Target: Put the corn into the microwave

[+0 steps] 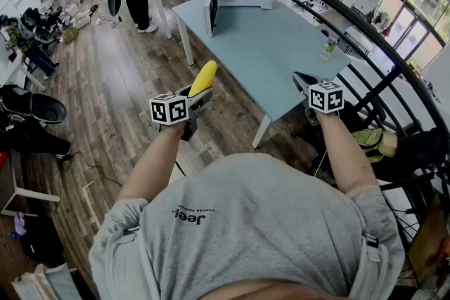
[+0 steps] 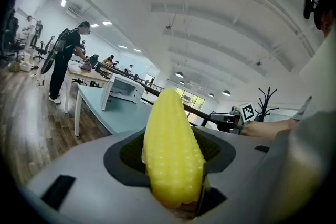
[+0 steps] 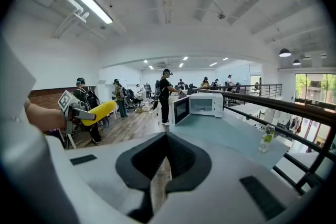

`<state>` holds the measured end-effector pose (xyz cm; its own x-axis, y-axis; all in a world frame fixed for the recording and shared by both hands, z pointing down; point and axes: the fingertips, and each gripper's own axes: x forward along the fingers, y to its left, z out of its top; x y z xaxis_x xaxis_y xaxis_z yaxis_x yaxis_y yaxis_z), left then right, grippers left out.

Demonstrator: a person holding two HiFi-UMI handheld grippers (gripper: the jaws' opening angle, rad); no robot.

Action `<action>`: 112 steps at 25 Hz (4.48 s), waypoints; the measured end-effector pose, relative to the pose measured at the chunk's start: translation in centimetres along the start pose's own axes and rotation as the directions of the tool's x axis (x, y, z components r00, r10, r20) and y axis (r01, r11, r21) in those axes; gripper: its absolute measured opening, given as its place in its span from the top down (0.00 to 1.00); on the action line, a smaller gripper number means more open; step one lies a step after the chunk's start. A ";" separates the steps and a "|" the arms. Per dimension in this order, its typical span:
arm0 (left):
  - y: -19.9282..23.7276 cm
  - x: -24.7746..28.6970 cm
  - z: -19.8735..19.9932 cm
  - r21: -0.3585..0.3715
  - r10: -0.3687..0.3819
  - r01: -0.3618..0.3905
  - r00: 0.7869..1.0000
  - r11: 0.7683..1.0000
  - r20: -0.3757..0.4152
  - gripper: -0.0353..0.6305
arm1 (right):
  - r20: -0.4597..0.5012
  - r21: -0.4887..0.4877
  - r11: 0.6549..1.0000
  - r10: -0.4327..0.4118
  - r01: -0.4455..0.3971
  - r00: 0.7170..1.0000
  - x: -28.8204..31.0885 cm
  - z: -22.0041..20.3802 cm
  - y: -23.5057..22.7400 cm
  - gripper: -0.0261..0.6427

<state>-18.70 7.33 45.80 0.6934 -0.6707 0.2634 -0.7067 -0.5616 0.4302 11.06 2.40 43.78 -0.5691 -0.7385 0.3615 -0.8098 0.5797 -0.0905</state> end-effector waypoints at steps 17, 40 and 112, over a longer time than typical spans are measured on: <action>-0.2 -0.7 -0.5 -0.007 0.000 0.000 1.000 1.000 0.000 0.57 | -0.004 -0.007 1.000 0.016 -0.016 1.000 -0.4 -0.1 1.1 0.94; 4.7 -2.4 -0.3 -0.014 -0.053 0.053 0.998 0.999 -0.036 0.57 | 0.008 0.044 0.999 -0.027 0.026 1.000 3.4 1.2 4.2 0.94; 13.2 37.2 11.3 -0.056 0.048 -0.053 0.996 0.997 -0.074 0.57 | -0.050 0.057 0.984 0.172 -0.169 0.984 24.9 6.8 -28.1 0.94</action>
<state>-3.80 -30.55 51.53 0.6670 -0.6592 0.3473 -0.7331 -0.4974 0.4639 18.69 -34.66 49.04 -0.6919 -0.6096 0.3867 -0.7087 0.6757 -0.2029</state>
